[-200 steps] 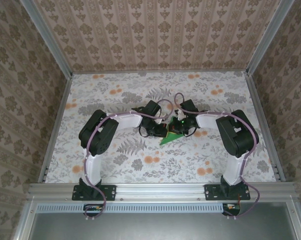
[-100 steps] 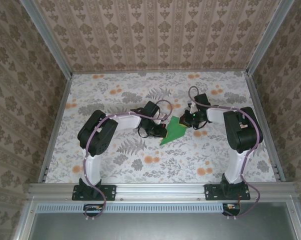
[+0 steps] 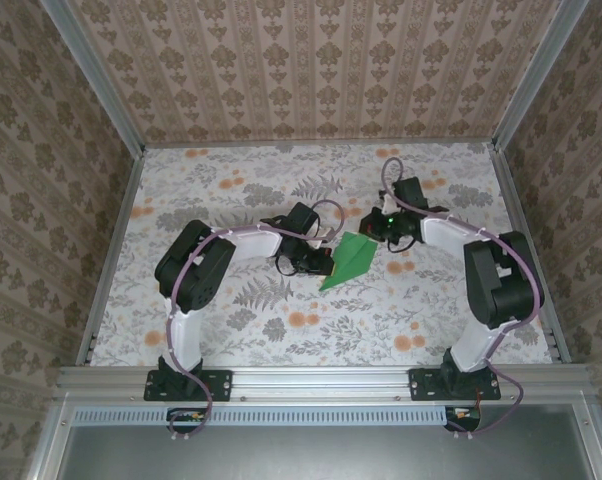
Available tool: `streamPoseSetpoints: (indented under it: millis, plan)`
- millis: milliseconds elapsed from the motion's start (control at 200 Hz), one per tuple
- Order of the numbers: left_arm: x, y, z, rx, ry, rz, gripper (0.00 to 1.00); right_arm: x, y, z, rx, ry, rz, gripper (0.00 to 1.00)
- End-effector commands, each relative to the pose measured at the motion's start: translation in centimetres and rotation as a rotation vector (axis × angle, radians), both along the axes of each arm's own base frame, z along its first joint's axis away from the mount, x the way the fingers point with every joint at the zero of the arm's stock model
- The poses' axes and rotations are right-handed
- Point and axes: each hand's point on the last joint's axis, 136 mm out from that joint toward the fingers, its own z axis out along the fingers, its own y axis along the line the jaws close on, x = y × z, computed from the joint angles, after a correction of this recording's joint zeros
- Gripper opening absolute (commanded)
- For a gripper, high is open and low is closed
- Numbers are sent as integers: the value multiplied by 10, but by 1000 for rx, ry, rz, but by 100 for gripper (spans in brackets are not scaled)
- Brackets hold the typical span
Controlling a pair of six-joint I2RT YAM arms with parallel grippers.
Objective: Fold a paper plane with a square sheet of paper (pick it up from the middle)
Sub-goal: Fourth fold the wing at the center of the table.
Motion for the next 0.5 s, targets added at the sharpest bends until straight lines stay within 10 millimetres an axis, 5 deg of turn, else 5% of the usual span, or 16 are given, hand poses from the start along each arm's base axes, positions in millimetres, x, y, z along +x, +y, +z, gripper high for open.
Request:
streamPoseSetpoints:
  millis: [0, 225, 495]
  plan:
    - [-25, 38, -43, 194, 109, 17, 0, -20, 25, -17, 34, 67, 58, 0]
    - [-27, 39, -45, 198, 114, 14, 0, -17, 31, -45, 13, 128, 68, 0]
    - [-32, 43, -46, 196, 120, 12, 0, 7, -25, -78, -40, 171, -59, 0]
